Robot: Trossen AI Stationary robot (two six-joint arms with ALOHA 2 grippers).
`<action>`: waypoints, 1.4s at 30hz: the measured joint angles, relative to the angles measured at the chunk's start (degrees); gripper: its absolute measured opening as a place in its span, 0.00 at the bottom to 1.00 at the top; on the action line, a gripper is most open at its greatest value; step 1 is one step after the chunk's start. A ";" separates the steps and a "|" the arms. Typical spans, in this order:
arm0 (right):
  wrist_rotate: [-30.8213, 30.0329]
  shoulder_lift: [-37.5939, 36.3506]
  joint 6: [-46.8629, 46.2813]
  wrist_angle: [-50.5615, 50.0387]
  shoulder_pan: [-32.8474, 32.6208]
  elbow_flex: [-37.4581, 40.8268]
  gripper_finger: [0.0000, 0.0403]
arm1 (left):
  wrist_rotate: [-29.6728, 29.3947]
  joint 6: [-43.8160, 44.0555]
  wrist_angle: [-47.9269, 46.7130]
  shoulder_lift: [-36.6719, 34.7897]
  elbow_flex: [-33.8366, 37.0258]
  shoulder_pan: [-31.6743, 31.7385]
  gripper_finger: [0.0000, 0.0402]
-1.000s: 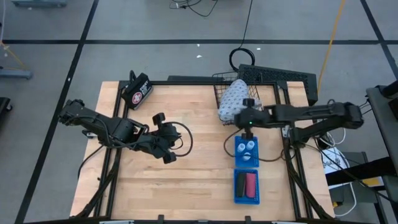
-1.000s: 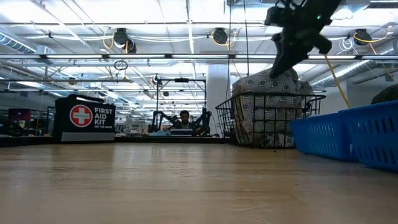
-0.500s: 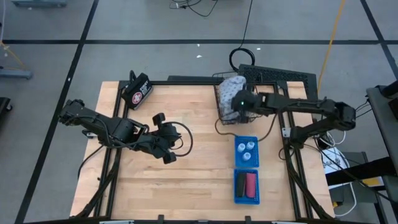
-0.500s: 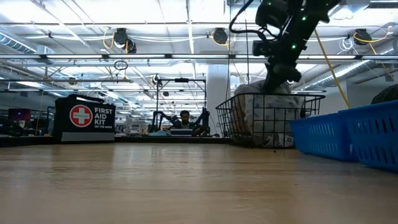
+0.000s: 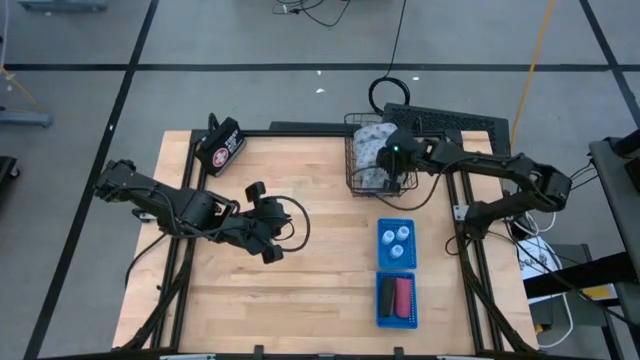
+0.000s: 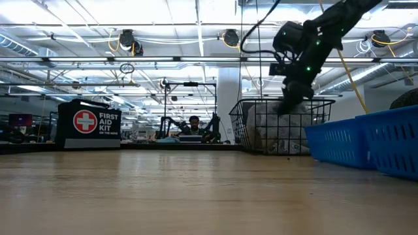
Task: Pick & Place Medicine items
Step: Put the blue patient gown into the wire basket, then return to Home Position
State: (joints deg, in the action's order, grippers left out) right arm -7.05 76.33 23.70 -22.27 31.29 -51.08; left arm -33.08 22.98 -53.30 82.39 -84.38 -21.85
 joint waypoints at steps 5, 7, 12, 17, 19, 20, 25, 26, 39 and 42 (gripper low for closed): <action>0.73 -0.16 -1.64 -0.11 0.00 1.91 0.00 | 0.00 -0.21 -0.01 -0.01 0.00 0.00 0.09; 0.13 -0.56 -2.20 0.07 -0.46 2.01 0.00 | -0.02 -0.20 0.00 -0.01 0.00 0.02 0.09; -0.87 -4.07 -1.92 0.89 -2.16 2.18 0.01 | 0.00 -0.11 0.00 0.00 0.00 0.02 0.09; -0.70 -10.59 -2.67 1.04 -3.78 2.18 0.00 | -0.01 0.05 0.34 -0.01 0.00 0.02 0.09; -0.73 -13.90 -4.16 1.08 -4.27 2.18 0.00 | -0.01 0.02 0.53 -0.02 0.00 0.02 0.09; -0.73 -15.48 -5.07 1.08 -4.48 2.18 0.00 | -0.02 0.02 0.50 -0.01 0.00 0.02 0.09; -0.54 -24.15 -9.61 1.05 -5.70 2.18 0.01 | -0.44 -0.49 0.50 0.00 0.00 0.07 0.09; -0.54 -25.96 -10.54 1.10 -5.90 2.18 0.01 | -0.44 -1.52 0.49 -0.02 0.00 0.07 0.09; -0.37 -45.19 -25.53 -15.98 -6.27 2.10 0.01 | 2.33 -10.89 0.46 -6.75 0.49 -1.02 0.09; -0.37 -48.23 -28.66 -19.02 -6.27 2.11 0.01 | 0.22 -11.88 1.41 -13.27 4.35 -2.50 0.09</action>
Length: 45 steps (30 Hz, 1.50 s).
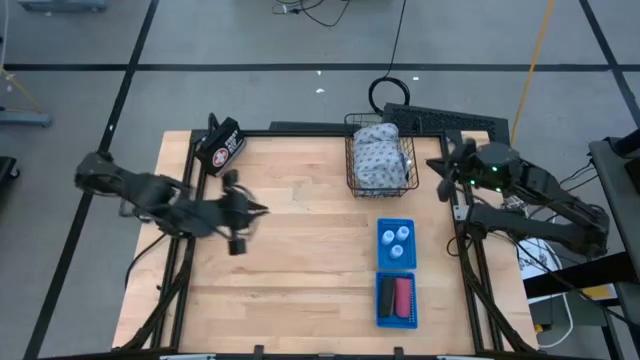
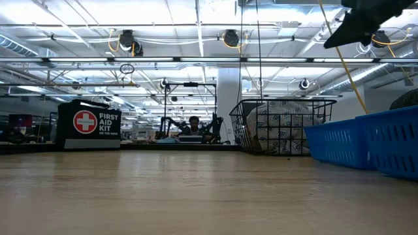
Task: Pick & Place Medicine items
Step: Return to Home Position
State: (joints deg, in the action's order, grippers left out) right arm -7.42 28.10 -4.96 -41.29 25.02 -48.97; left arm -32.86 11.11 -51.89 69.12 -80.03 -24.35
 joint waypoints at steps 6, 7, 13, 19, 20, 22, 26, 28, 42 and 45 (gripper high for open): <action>1.71 -6.16 -2.04 2.35 0.00 3.45 0.00 | -4.40 -0.35 13.34 -18.01 19.05 -0.70 0.09; 3.03 -7.18 -1.63 3.35 0.00 4.55 0.00 | -4.74 -0.33 15.81 -21.08 22.70 -0.54 0.09; 8.13 -12.35 -1.85 10.50 -0.02 10.62 0.01 | -2.48 0.13 25.97 -37.51 38.27 0.38 0.09; 12.22 -15.90 -3.10 17.78 -0.02 17.63 0.00 | -1.68 0.55 26.74 -49.87 45.67 0.38 0.09; 13.23 -16.15 -3.30 19.05 -0.02 18.82 0.00 | -1.66 0.58 26.62 -51.58 46.94 0.38 0.09; 15.73 -16.50 -3.39 21.08 -0.02 21.01 0.01 | -1.66 0.58 26.57 -54.34 49.18 0.38 0.09; 17.99 -16.51 -4.22 26.79 -0.02 25.37 0.01 | -0.68 0.61 27.04 -58.32 54.14 0.31 0.09; 18.23 -16.51 -4.84 30.91 -0.02 27.82 0.01 | -0.02 -0.16 28.79 -59.32 56.51 0.31 0.09; 28.36 -13.95 -9.17 47.49 -11.80 35.82 0.01 | -3.07 0.16 35.45 -59.87 62.10 0.31 0.09; 24.48 -13.36 -8.47 51.28 -18.64 37.08 0.00 | -3.08 -3.11 39.71 -59.91 63.65 0.31 0.09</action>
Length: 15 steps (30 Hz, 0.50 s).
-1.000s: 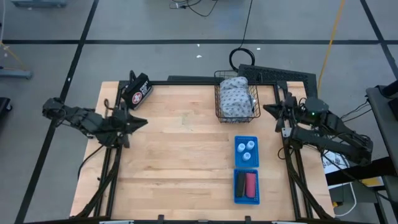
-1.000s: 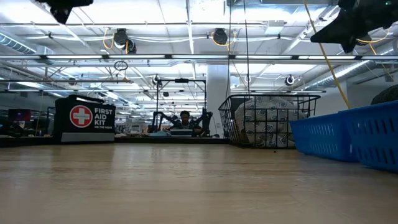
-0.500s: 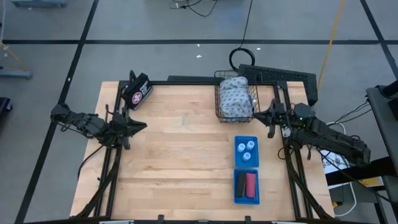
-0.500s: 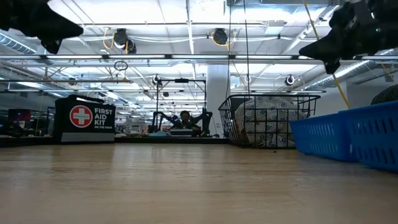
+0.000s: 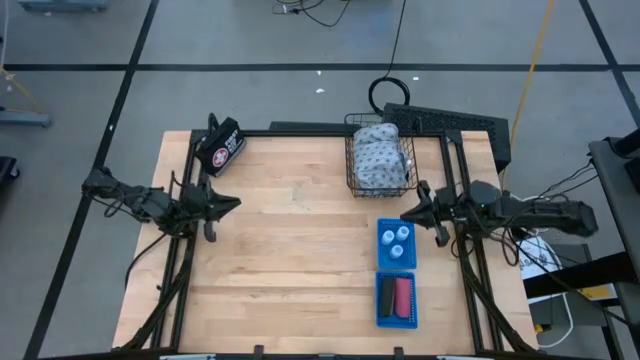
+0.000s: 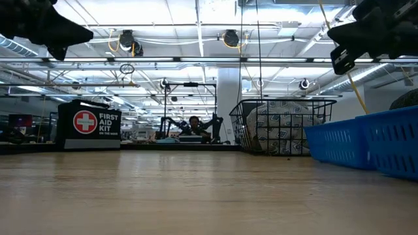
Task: Pick & Place Medicine items
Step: Return to Home Position
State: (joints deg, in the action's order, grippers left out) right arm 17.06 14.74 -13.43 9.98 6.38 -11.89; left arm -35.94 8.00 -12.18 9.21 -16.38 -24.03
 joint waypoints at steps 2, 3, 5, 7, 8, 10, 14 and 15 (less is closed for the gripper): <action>-4.21 0.27 1.32 0.04 -4.19 0.35 0.00 | 0.00 -1.00 2.14 0.03 1.52 0.00 0.09; -6.23 0.42 2.21 0.03 -6.22 0.43 0.00 | 0.01 -1.14 2.91 0.02 2.28 0.00 0.09; -8.80 0.63 3.88 0.21 -9.81 0.45 0.01 | 0.31 -0.17 3.60 0.02 3.73 0.00 0.09; -9.73 0.72 5.48 1.32 -13.13 0.47 0.01 | 1.70 1.30 3.82 0.03 4.80 0.01 0.09; -9.82 0.72 6.33 2.07 -14.61 0.47 0.01 | 2.54 1.92 3.86 0.01 5.22 0.00 0.09; -10.24 0.70 7.78 3.78 -17.37 0.47 0.01 | 3.62 2.65 3.82 0.00 5.81 0.00 0.09; -14.17 0.73 10.49 4.04 -21.92 0.47 0.00 | 3.93 2.99 4.58 0.00 7.02 0.00 0.09; -14.77 0.83 11.00 4.03 -22.85 0.55 0.01 | 3.93 2.86 5.65 0.00 7.68 0.00 0.09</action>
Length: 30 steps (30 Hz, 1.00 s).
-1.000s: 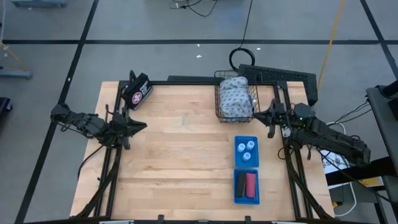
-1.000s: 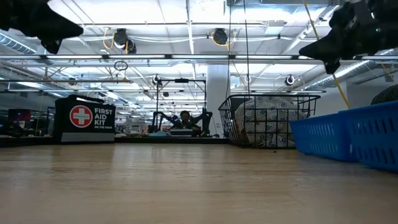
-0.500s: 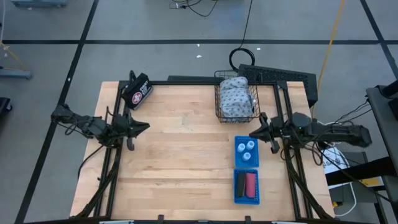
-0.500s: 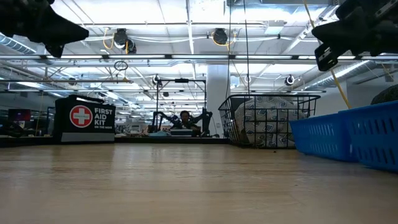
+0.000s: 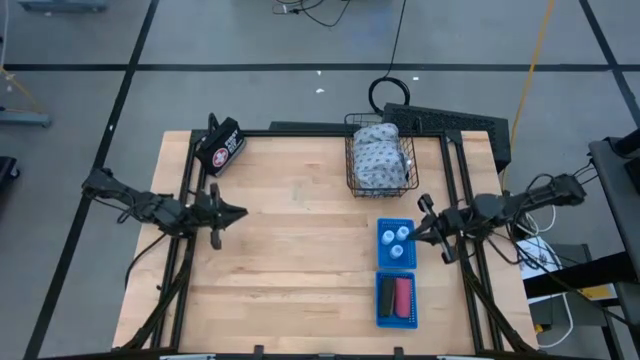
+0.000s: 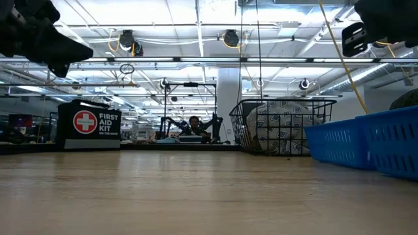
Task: Pick & Place Medicine items
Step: Return to Home Position
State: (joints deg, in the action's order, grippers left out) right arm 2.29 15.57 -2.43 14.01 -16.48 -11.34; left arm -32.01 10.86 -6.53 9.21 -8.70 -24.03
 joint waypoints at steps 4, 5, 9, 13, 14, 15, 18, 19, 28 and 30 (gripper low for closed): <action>-0.71 0.07 2.62 2.00 -2.52 2.22 0.01 | 0.78 -0.07 5.64 0.00 3.84 0.02 0.09; -0.70 -0.14 3.17 2.65 -2.81 2.92 0.01 | 1.46 -0.07 6.48 0.00 4.77 0.00 0.09; -0.77 -1.26 3.27 4.64 -3.05 5.69 0.00 | 4.11 1.19 9.85 0.03 7.50 0.00 0.09; -0.32 -3.15 3.08 4.45 -3.05 7.06 0.01 | 5.80 0.88 10.97 0.04 7.80 0.02 0.09; 1.09 -3.78 3.29 4.04 -3.03 7.31 0.01 | 6.45 0.30 11.19 0.03 7.80 0.00 0.09; 2.99 -4.42 3.78 3.73 -3.05 7.56 0.01 | 6.69 -0.15 11.27 0.02 7.80 0.00 0.09; 9.60 -7.77 4.35 1.26 -3.05 7.70 0.01 | 6.59 -0.66 10.92 0.02 7.80 0.07 0.09; 11.15 -9.33 4.39 0.15 -3.03 7.72 0.01 | 6.58 -0.48 10.86 0.02 7.80 0.07 0.09; 4.86 -15.31 7.60 -9.22 -2.58 7.20 0.01 | 6.60 -0.87 10.10 0.03 7.75 0.07 0.09; 2.17 -15.43 8.30 -8.90 -2.35 7.22 0.01 | 6.63 -2.08 10.09 0.13 7.75 0.07 0.09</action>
State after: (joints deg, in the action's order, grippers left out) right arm 4.47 0.14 5.87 5.11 -18.82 -4.12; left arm -25.38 8.78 3.57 9.34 -0.95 -23.97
